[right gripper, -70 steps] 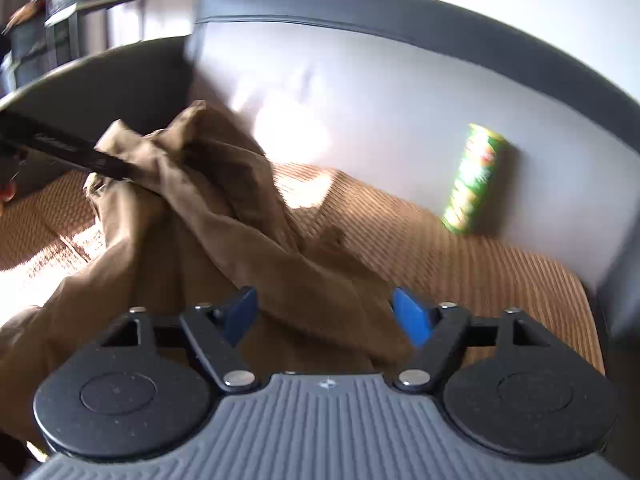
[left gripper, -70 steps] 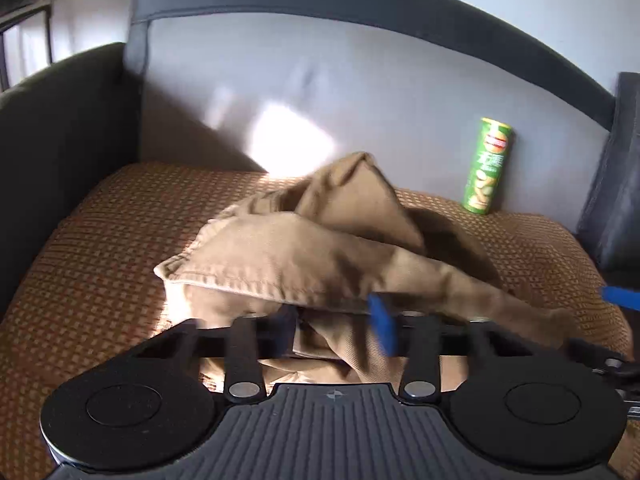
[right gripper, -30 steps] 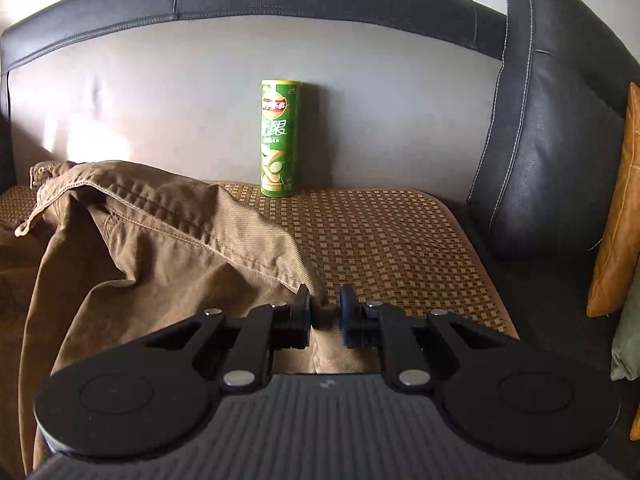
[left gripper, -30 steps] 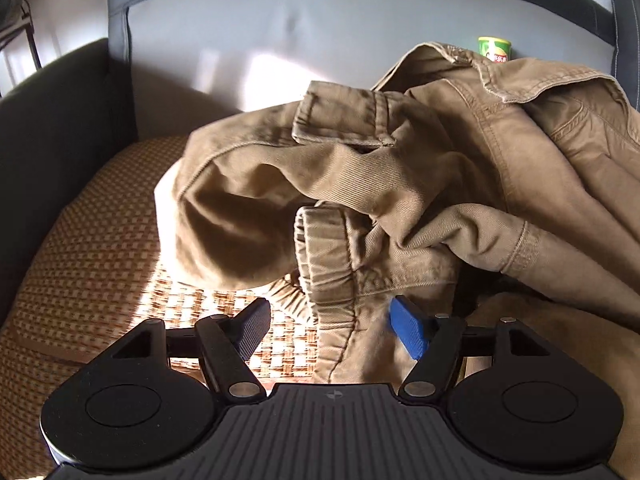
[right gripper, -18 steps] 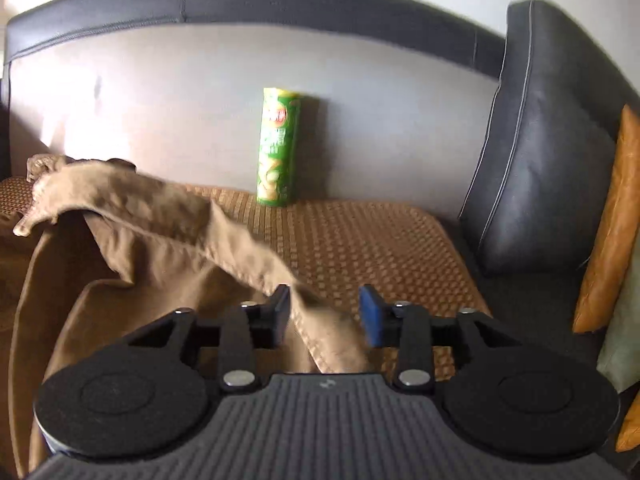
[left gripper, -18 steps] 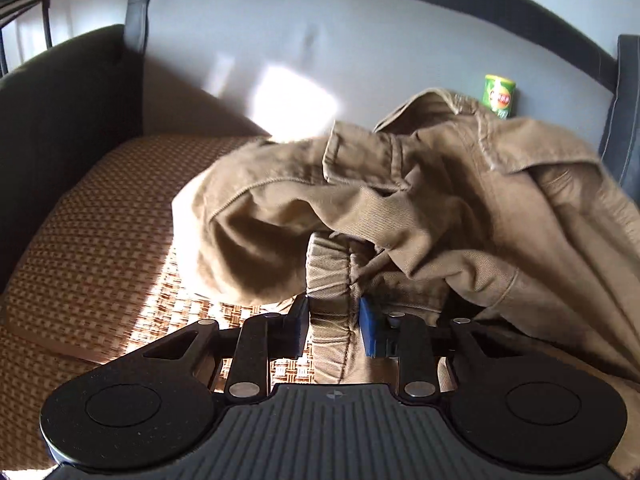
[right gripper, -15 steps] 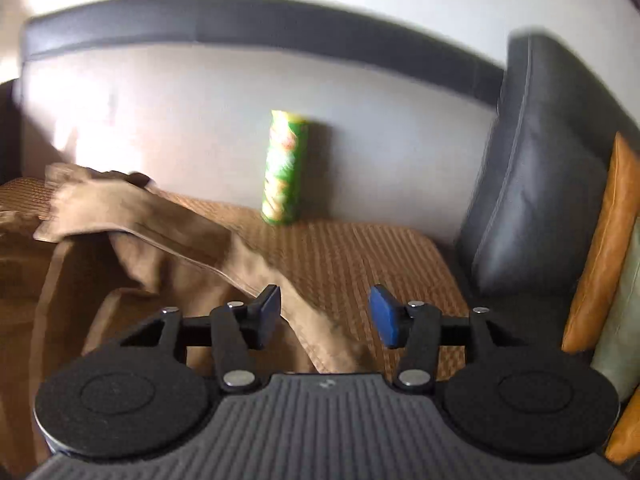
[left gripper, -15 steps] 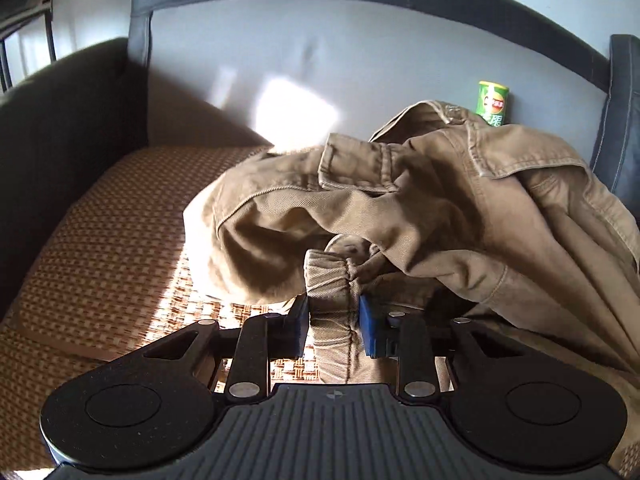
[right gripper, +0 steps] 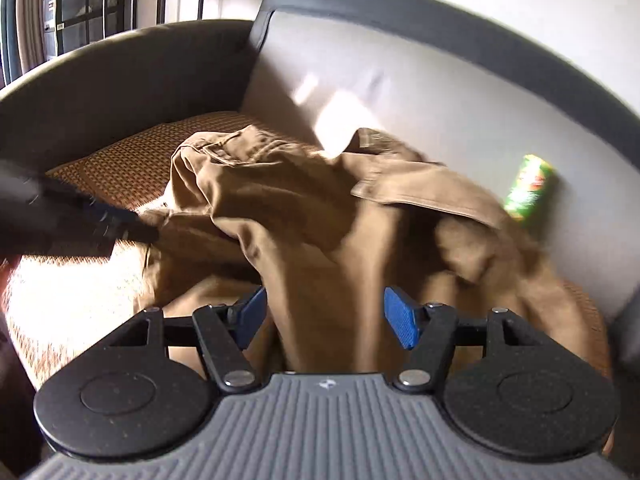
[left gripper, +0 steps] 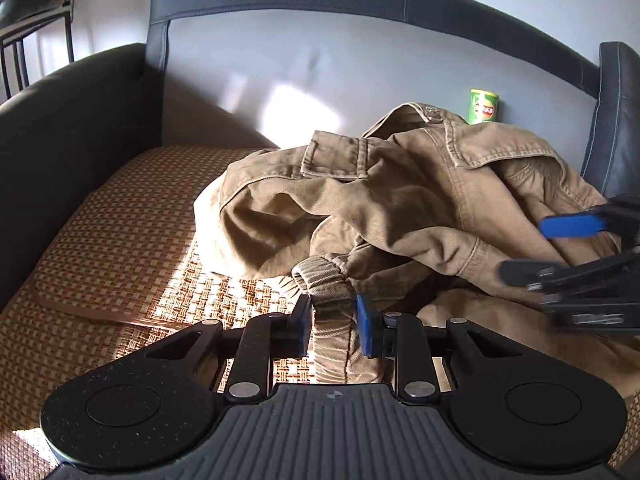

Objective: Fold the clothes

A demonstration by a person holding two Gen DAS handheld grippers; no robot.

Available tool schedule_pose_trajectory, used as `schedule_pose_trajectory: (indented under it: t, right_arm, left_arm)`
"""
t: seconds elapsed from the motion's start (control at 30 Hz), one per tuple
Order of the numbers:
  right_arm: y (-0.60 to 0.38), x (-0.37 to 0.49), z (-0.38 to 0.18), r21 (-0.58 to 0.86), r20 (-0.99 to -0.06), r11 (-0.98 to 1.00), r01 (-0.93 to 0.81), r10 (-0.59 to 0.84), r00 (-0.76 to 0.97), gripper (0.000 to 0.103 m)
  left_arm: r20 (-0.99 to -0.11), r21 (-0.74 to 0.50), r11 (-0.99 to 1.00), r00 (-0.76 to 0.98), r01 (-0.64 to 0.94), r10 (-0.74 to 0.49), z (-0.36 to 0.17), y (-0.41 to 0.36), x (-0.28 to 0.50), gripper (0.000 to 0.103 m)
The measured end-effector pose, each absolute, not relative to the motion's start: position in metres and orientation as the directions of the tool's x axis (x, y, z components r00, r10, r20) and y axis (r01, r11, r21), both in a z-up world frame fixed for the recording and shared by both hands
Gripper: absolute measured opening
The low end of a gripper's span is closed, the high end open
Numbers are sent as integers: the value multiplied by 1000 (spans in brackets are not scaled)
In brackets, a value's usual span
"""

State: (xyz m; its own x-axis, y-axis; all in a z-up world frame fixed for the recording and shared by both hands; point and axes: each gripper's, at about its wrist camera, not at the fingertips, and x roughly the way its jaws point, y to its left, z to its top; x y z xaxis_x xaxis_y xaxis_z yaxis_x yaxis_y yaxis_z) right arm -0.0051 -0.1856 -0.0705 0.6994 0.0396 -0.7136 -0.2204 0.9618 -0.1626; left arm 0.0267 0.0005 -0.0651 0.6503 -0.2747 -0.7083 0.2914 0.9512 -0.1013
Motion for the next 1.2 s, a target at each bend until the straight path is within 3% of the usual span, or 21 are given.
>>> schedule_pose_trajectory:
  t: [0.07, 0.1, 0.13, 0.2, 0.33, 0.43, 0.6, 0.63, 0.67, 0.7, 0.77, 0.93, 1.07, 1.1, 1.17, 1.2]
  right_arm:
    - [-176, 24, -92, -200, -751, 952, -230, 2, 661, 68]
    - [-175, 32, -100, -203, -770, 950, -236, -6, 638, 53]
    - [-176, 38, -106, -199, -790, 950, -241, -10, 613, 7]
    - [-189, 44, -98, -117, -798, 976, -184, 18, 602, 5]
    - [-231, 25, -29, -28, -685, 997, -74, 35, 728, 3]
    - [-269, 9, 26, 1, -596, 999, 42, -33, 802, 2]
    - [-320, -20, 73, 55, -523, 979, 194, -138, 841, 2]
    - [-327, -26, 73, 61, -530, 977, 205, -142, 836, 2]
    - [-331, -32, 70, 56, -546, 977, 204, -141, 826, 2]
    - [-333, -38, 62, 38, -569, 979, 198, -142, 810, 2]
    - [-337, -51, 40, 0, -619, 982, 191, -150, 771, 2]
    - [-343, -88, -58, 21, -784, 973, 229, -126, 607, 2]
    - [-340, -101, -107, 99, -837, 966, 240, -50, 545, 3]
    - [-340, -102, -104, 107, -828, 965, 238, -46, 559, 6]
    - [-342, -106, -90, 128, -795, 964, 231, -40, 605, 13]
    - [-345, -109, -79, 149, -771, 963, 224, -29, 636, 24]
  left_arm:
    - [-710, -110, 950, 647, 291, -280, -66, 3, 29, 20]
    - [-712, -115, 949, 642, 292, -284, -67, 5, 29, 20]
    - [-714, -120, 948, 638, 293, -288, -67, 8, 29, 20]
    - [-715, -115, 953, 643, 279, -274, -67, 14, 24, 20]
    - [-717, -151, 954, 636, 258, -286, -62, 23, 19, 19]
    - [-695, -124, 958, 666, 260, -271, -51, 24, 6, 19]
    - [-670, -161, 948, 676, 273, -308, -32, 41, -13, 19]
    - [-679, -154, 948, 667, 280, -307, -34, 44, -19, 19]
    - [-688, -146, 947, 658, 286, -305, -36, 46, -24, 3]
    - [-701, -95, 958, 665, 271, -257, -42, 49, -31, 0]
    - [-719, -20, 970, 670, 242, -182, -57, 60, -45, 0]
    - [-794, -73, 972, 577, 223, -192, -83, 93, -47, 0]
    - [-771, -50, 962, 601, 270, -209, -63, 82, -45, 30]
    - [-751, -52, 955, 619, 291, -229, -50, 73, -42, 35]
    - [-709, -52, 941, 652, 334, -270, -26, 54, -35, 67]
    - [-689, -60, 935, 663, 350, -293, -15, 42, -32, 72]
